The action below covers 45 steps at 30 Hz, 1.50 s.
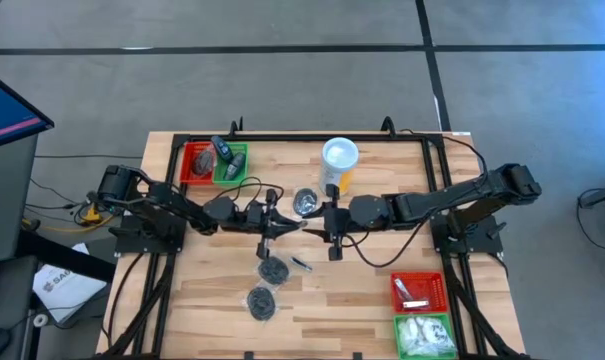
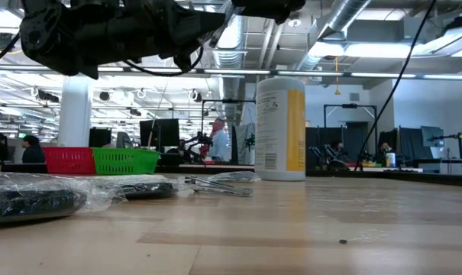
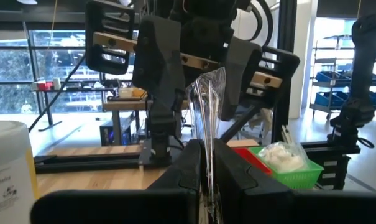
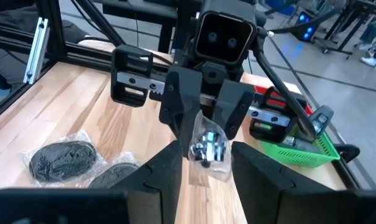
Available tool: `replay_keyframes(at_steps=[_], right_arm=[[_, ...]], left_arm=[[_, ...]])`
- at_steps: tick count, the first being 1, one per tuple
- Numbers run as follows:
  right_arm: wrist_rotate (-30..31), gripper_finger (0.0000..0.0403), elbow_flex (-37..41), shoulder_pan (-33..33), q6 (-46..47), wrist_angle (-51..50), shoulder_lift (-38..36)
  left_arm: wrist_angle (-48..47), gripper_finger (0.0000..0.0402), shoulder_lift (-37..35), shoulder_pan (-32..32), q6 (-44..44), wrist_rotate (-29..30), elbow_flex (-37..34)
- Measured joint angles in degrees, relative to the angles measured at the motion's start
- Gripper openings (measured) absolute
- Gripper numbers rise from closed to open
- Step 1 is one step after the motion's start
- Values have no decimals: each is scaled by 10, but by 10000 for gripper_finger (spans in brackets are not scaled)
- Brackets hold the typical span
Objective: Pick & Place Travel size toiletries
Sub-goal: Put the silver nail cutter into the bottom red bin
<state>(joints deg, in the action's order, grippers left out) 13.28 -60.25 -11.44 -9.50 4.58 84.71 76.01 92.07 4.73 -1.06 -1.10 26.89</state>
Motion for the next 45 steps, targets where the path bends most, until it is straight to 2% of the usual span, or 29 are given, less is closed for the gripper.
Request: replay_keyframes(at_steps=[16,19,24,35,45], right_arm=[[-2,121,0,0,-10,19,0],[-15,102,0,0,-10,19,0],[-32,44,0,1,-10,19,0],[-32,44,0,3,-10,18,0],[-30,44,0,3,-10,16,0]], left_arm=[[-2,10,0,1,-13,-8,15],[-2,10,0,1,-13,-8,15],[-5,12,0,1,-16,-9,15],[-6,18,0,1,-13,-8,15],[-6,58,0,1,-10,-4,15]])
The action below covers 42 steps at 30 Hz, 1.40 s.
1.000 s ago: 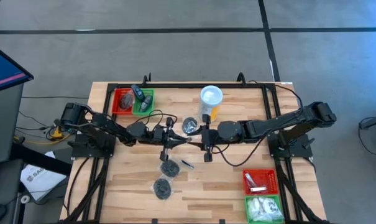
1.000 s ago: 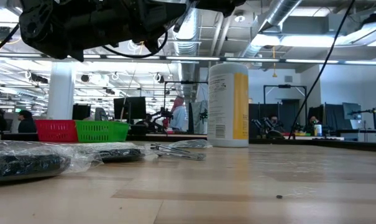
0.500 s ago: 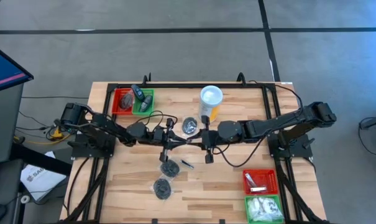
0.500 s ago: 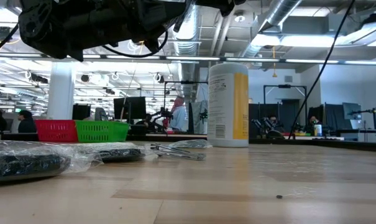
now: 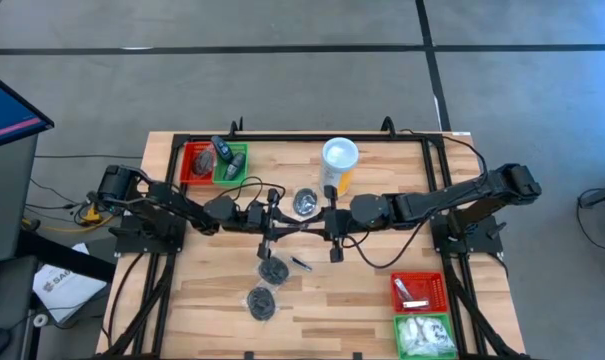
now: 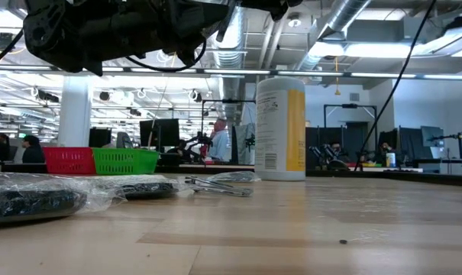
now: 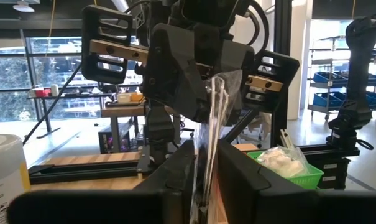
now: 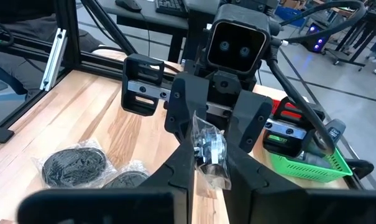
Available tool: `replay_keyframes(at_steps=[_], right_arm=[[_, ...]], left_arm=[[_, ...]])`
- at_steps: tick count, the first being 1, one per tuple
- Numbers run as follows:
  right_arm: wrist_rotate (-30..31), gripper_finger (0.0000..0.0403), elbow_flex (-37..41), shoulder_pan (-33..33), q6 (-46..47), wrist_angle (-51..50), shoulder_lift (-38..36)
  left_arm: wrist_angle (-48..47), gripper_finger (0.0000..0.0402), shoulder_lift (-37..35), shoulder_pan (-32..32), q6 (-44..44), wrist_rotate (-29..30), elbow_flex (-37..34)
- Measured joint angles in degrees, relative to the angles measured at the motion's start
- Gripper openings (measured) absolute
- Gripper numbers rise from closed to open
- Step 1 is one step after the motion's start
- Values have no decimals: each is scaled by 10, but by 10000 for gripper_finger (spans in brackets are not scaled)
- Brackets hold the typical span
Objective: Pick & Place Travel size toiletries
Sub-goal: Put the silver nail cutter into the bottom red bin
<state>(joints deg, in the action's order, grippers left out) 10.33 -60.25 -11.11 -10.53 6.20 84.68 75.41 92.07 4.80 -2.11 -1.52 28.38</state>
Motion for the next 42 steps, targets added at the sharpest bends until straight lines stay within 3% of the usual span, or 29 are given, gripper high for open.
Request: replay_keyframes(at_steps=[16,34,42], right_arm=[[0,44,0,-10,55,-84,-26],[0,43,0,-58,226,-328,-35],[-35,43,0,-85,315,-422,-35]], left_arm=[[-11,139,0,0,-2,26,-1],[-11,140,0,0,-2,28,-1],[-11,140,0,0,-2,28,-1]])
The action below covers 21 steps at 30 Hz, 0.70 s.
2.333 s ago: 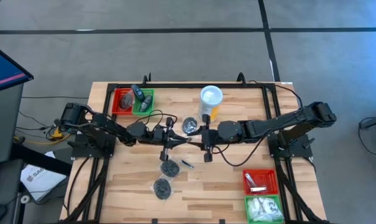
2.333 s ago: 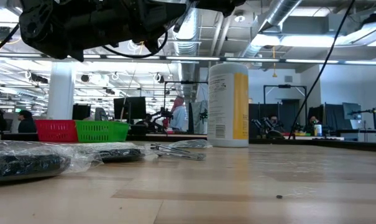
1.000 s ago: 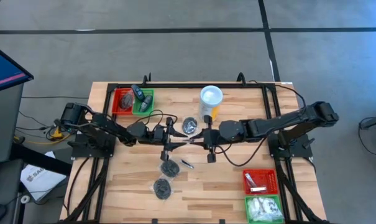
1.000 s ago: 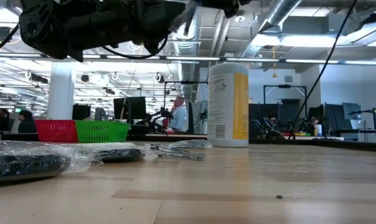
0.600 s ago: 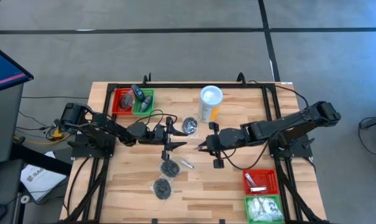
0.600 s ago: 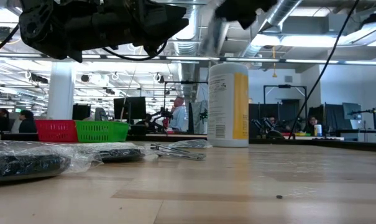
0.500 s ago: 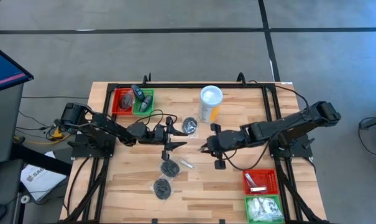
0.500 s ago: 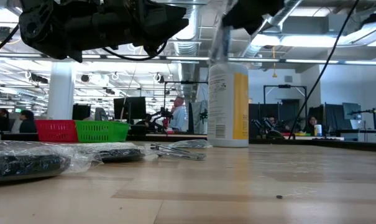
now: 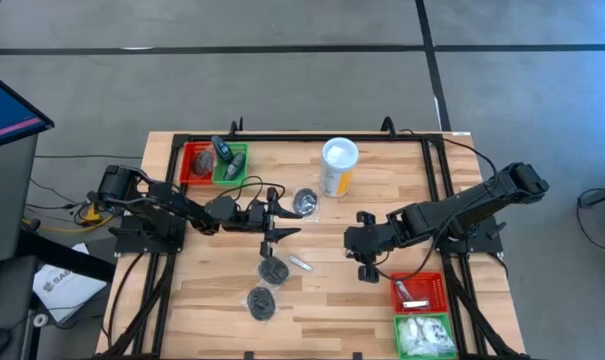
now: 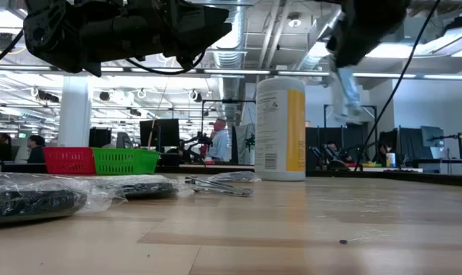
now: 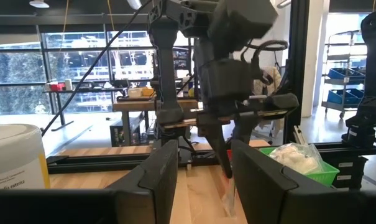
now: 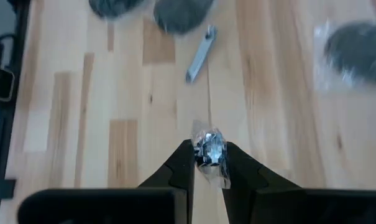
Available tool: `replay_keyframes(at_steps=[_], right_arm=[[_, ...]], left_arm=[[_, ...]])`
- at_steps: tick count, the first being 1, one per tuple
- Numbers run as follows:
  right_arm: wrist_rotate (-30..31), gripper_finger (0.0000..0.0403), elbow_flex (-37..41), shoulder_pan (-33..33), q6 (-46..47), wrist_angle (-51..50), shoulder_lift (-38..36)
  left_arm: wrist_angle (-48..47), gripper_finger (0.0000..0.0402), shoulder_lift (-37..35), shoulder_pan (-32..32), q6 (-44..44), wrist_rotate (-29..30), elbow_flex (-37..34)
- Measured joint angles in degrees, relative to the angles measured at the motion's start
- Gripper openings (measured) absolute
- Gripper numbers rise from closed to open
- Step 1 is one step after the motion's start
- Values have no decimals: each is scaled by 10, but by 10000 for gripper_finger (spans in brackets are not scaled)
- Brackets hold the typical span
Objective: Pick & Place Travel size toiletries
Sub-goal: Put the silver nail cutter into the bottom red bin
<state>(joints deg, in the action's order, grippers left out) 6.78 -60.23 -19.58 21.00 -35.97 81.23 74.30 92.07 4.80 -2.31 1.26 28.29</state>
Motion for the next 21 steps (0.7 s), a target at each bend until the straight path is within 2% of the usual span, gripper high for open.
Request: replay_keyframes(at_steps=[10,21], right_arm=[[-24,43,0,-45,91,-84,-3],[-27,43,0,-105,214,-169,-63]], left_arm=[[0,140,0,0,0,0,0],[0,140,0,0,0,0,0]])
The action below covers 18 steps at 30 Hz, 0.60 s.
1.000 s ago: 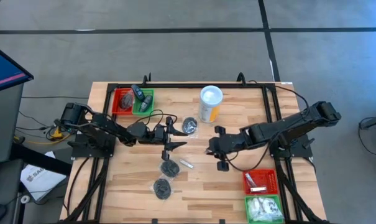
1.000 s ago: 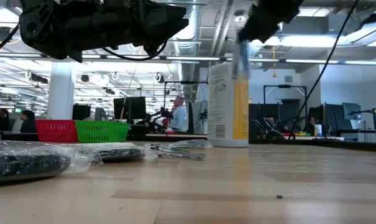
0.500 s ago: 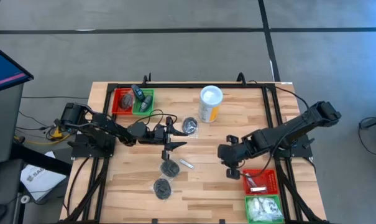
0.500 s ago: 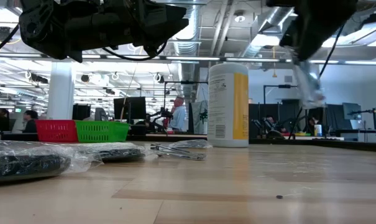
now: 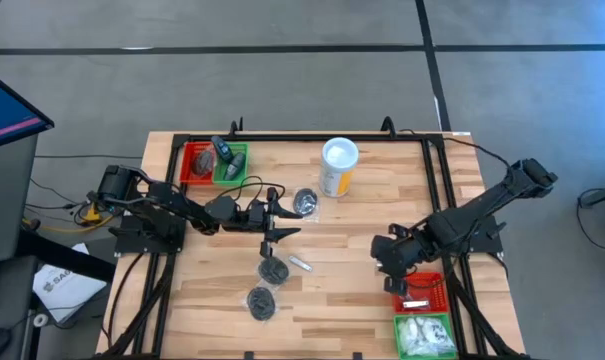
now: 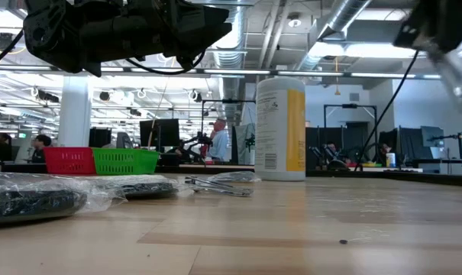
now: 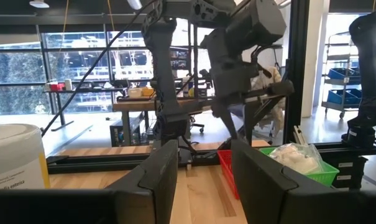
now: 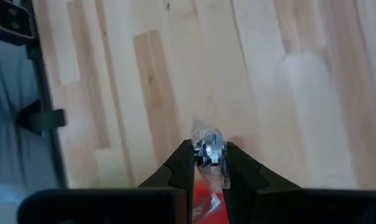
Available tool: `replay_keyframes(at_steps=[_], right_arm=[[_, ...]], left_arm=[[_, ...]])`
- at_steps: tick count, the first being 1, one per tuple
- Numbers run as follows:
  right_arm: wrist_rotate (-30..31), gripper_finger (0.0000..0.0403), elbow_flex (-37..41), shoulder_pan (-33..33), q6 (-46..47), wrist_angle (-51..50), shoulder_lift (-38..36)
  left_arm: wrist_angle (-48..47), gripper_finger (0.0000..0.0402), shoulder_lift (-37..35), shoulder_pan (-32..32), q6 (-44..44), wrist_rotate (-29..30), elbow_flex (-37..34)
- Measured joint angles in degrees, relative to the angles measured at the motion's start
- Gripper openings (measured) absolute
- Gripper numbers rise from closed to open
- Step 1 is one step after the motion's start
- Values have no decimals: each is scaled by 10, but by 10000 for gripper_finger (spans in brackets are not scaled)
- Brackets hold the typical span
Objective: Pick & Place Travel size toiletries
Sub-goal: Put the silver nail cutter into the bottom red bin
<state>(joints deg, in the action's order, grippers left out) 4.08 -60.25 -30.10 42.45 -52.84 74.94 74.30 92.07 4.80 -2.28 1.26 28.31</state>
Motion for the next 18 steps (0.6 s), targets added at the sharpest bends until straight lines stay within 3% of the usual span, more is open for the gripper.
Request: replay_keyframes(at_steps=[18], right_arm=[[-23,43,0,-133,223,-101,-7]], left_arm=[[0,140,0,0,2,0,0]])
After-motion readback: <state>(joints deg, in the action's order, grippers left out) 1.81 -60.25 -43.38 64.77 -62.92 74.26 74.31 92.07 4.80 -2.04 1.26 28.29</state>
